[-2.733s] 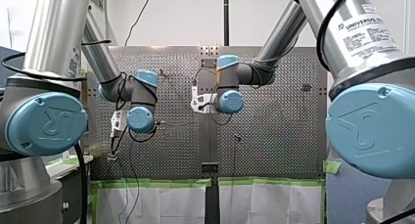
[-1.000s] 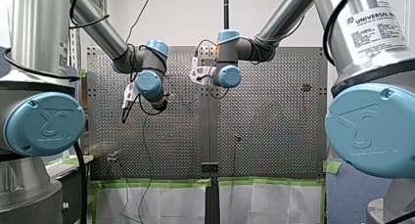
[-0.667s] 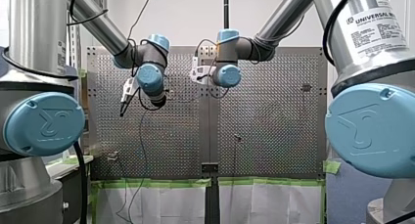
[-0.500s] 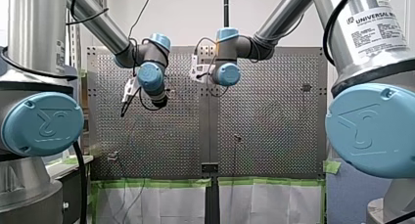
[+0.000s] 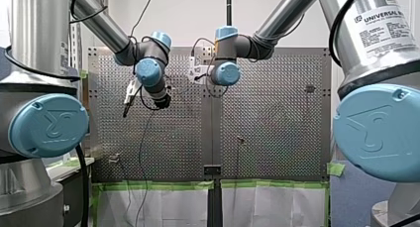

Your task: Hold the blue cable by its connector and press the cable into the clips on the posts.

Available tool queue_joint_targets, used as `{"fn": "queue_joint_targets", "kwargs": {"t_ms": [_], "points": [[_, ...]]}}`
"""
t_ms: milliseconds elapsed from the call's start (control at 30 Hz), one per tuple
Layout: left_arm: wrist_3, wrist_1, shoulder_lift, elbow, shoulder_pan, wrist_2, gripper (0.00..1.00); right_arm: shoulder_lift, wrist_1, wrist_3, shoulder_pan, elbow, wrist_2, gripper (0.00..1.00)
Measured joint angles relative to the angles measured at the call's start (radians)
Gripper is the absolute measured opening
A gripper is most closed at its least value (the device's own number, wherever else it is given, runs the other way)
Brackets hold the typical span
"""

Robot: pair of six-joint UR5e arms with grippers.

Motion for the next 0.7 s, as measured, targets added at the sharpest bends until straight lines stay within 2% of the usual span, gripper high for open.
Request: {"fn": "queue_joint_targets", "kwargs": {"t_ms": [33, 67, 167, 367, 467, 567, 700], "points": [[-0.004, -0.002, 0.006, 0.002, 0.011, 0.012, 0.09, 0.0, 0.002, -0.005, 0.005, 0.0, -0.001, 0.0], [-0.009, -0.001, 0.012, 0.004, 0.019, 0.02, 0.0, 0.0, 0.003, -0.007, 0.008, 0.0, -0.001, 0.0], [-0.029, 0.012, 0.027, 0.006, 0.045, 0.046, 0.0, 0.0, 0.004, -0.011, 0.015, -0.002, -0.003, 0.0], [-0.053, 0.009, 0.01, 0.006, 0.096, 0.096, 0.0, 0.0, 0.003, -0.007, 0.019, -0.005, -0.006, 0.0], [-0.06, 0.023, 0.021, 0.006, 0.119, 0.114, 0.0, 0.0, 0.003, 0.005, 0.019, -0.014, -0.015, 0.0], [-0.077, 0.036, 0.031, 0.006, 0.142, 0.11, 0.0, 0.0, 0.006, 0.024, 0.019, -0.033, -0.025, 0.0], [-0.097, 0.021, 0.015, 0.009, 0.173, 0.123, 0.0, 0.0, 0.017, 0.038, 0.018, -0.063, -0.033, 0.0]]}}
